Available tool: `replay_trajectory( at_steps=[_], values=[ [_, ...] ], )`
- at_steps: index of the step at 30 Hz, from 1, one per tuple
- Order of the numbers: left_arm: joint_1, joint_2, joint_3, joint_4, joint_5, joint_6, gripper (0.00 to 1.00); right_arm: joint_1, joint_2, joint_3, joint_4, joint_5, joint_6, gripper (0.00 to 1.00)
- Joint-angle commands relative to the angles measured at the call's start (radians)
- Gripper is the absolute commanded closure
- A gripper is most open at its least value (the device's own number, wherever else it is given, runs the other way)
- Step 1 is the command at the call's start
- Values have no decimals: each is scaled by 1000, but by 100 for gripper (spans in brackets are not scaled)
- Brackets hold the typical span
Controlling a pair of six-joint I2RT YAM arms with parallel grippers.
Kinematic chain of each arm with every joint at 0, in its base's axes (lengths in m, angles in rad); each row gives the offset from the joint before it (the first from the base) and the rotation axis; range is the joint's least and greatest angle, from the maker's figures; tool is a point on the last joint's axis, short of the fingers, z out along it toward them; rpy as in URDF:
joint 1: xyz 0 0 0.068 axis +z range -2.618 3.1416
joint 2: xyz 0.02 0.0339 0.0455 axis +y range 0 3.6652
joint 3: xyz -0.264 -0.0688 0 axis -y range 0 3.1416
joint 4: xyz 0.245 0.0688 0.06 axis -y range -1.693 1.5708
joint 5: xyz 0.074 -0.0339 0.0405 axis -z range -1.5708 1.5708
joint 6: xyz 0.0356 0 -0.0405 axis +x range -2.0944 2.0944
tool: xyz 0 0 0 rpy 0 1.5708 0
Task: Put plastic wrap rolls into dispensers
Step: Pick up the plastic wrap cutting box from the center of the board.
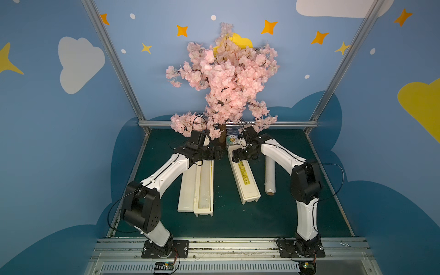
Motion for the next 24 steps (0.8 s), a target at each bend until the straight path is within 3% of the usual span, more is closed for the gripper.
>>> replay_trajectory(
  at_steps=[1, 10, 17, 24],
  values=[
    [24, -29, -26, -7, 6, 19, 0, 15, 81, 78, -66, -22, 17, 7],
    [63, -47, -50, -16, 28, 41, 0, 45, 184, 213, -137, 163, 20, 7],
    [85, -42, -62, -2, 48, 44, 0, 68, 264, 304, -213, 165, 6, 7],
    [93, -47, -82, 9, 74, 43, 0, 70, 275, 347, -254, 313, 28, 7]
  ],
)
